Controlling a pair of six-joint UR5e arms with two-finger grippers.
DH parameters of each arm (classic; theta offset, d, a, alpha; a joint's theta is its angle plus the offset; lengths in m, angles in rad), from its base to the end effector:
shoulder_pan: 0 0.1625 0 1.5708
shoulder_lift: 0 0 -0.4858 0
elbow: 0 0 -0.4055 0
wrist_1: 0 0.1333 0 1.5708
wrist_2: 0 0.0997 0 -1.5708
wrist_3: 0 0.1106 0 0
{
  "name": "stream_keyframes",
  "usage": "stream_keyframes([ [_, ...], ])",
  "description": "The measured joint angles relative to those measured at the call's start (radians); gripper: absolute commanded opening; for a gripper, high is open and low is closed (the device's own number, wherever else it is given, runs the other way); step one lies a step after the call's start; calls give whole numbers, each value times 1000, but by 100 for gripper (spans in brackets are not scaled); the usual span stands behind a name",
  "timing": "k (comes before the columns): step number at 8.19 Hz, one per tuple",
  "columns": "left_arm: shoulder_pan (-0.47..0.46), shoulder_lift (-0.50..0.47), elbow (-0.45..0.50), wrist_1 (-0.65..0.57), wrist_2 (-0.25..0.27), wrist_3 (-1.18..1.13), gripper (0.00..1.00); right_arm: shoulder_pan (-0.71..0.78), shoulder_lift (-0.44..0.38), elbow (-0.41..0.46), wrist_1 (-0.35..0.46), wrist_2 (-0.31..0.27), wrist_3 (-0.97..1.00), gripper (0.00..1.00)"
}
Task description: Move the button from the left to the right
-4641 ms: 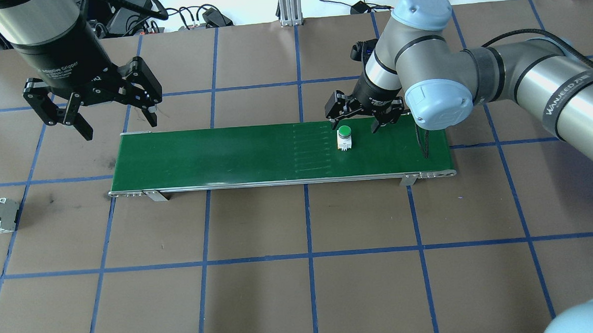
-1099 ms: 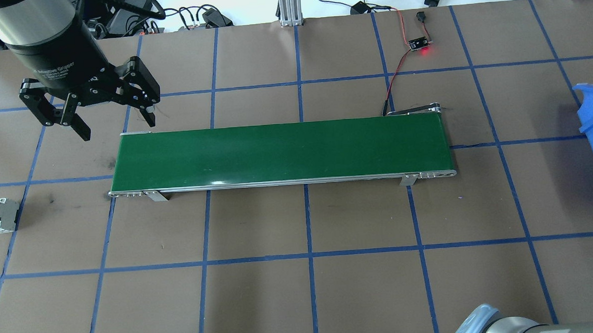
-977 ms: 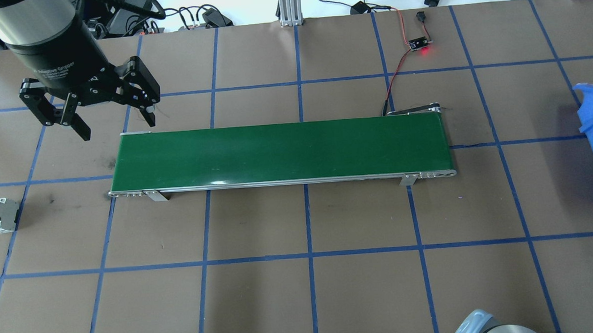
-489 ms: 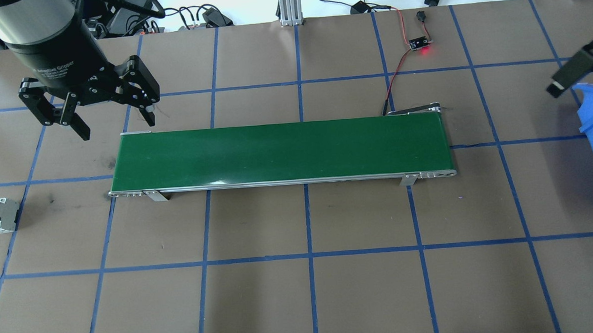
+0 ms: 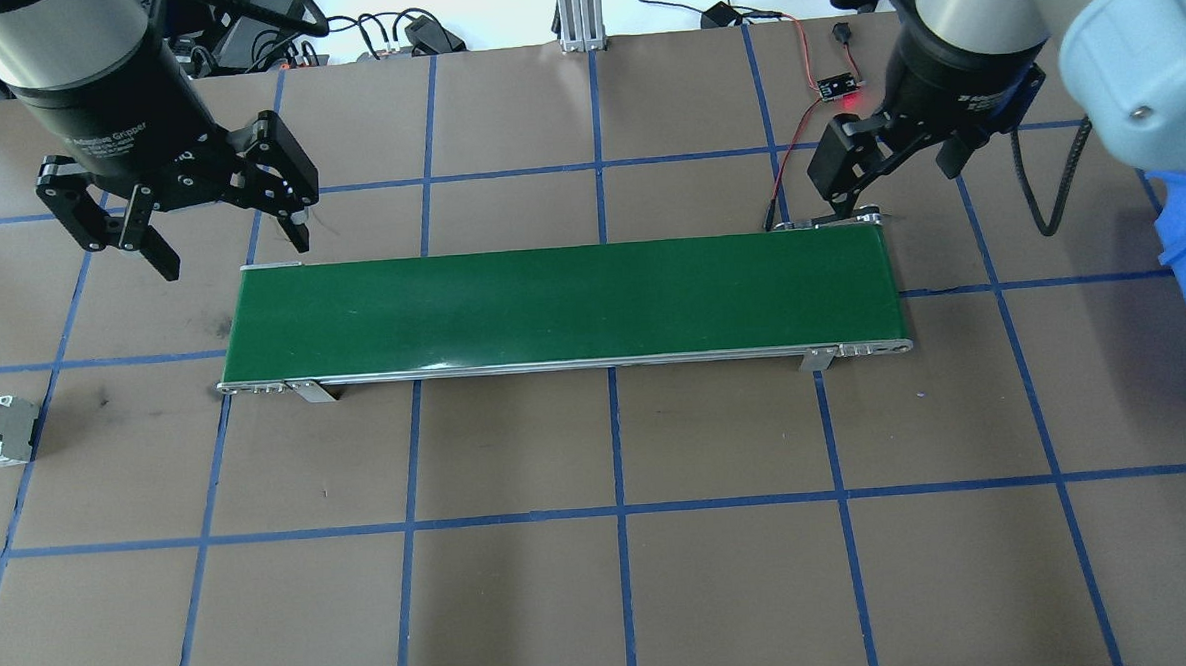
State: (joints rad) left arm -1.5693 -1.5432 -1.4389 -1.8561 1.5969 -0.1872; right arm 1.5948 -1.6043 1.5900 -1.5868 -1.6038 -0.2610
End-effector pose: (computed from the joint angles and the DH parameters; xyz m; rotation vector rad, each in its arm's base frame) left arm -0.1297 -0.4722 0.5903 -0.2893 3.0846 0.1906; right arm 0.1414 -0.4889 0.5464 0.4402 -3.0736 0.0407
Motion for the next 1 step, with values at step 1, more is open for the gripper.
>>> stream_keyframes([
  [1, 0, 0, 0, 0, 0, 0, 100, 29, 6, -3, 0, -1, 43, 100],
])
